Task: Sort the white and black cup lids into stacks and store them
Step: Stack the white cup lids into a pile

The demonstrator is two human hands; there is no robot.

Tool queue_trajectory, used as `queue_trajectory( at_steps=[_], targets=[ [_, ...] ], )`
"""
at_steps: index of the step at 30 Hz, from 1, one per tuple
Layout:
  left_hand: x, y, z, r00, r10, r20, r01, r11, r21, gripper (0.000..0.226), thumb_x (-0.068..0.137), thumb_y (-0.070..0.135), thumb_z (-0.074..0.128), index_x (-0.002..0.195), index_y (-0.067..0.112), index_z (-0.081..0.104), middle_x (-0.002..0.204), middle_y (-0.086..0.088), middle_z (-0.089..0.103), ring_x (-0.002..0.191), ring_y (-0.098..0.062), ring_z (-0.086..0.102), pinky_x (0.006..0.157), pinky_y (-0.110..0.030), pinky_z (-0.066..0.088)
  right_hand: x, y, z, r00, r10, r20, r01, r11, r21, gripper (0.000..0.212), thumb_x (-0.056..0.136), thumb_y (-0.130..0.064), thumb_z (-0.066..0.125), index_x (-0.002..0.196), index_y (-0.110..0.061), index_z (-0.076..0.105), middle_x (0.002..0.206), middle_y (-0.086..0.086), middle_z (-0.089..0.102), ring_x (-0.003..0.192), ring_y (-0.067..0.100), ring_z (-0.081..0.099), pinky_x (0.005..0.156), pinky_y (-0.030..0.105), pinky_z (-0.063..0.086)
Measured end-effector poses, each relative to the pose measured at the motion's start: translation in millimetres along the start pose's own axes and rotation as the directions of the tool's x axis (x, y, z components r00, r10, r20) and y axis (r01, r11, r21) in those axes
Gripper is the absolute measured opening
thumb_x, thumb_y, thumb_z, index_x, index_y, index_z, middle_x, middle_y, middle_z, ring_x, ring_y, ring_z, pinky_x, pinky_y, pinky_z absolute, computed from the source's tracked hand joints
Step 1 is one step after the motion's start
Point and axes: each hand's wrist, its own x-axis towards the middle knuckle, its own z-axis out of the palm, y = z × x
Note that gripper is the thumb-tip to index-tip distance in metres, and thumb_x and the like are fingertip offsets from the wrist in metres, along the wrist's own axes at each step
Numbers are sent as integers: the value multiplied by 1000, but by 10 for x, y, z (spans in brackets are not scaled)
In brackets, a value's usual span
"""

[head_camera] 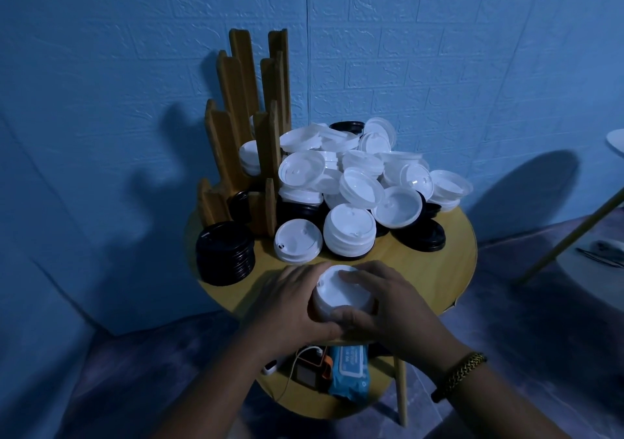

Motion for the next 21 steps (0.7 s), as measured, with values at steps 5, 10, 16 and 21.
queue_trajectory(
  at_steps=[5, 10, 16, 21],
  targets=[
    [14, -50, -10, 999, -14, 39, 17, 996, -89, 92, 69, 74, 71, 148, 53, 28, 145, 27, 38, 133, -1, 34, 109, -39, 37, -27, 63, 79, 999, -11, -42, 12, 999, 29, 77, 79, -86, 44, 137, -37, 54, 133, -18, 49, 118, 4, 45, 97, 39, 46],
    [32, -28, -36, 999, -16, 35, 18, 997, -72, 89, 74, 67, 76, 149, 48, 32, 145, 23, 41, 133, -3, 36, 109, -37, 39, -48, 102, 141, 997, -28, -73, 28, 1000, -4, 76, 83, -86, 37, 139, -37, 52, 134, -18, 48, 117, 2, 43, 97, 38, 43],
    [-57, -146, -143, 999, -40, 1, 40, 997, -66, 88, 71, 62, 80, 146, 49, 36, 128, 37, 37, 125, 4, 36, 103, -27, 38, 13, -39, 134, 996, -85, 25, 87, 992, -96, 76, 89, -81, 15, 148, -40, 40, 151, -13, 38, 135, 8, 30, 108, 38, 33],
    [-181, -320, -266, 996, -90, -17, 89, 995, -52, 93, 69, 65, 79, 148, 50, 32, 125, 34, 35, 124, 1, 37, 101, -29, 38, 263, -246, 132, 958, -221, -185, 193, 968, -161, 41, 100, -45, 40, 123, -25, 67, 127, -6, 62, 110, 17, 53, 89, 36, 49]
  ],
)
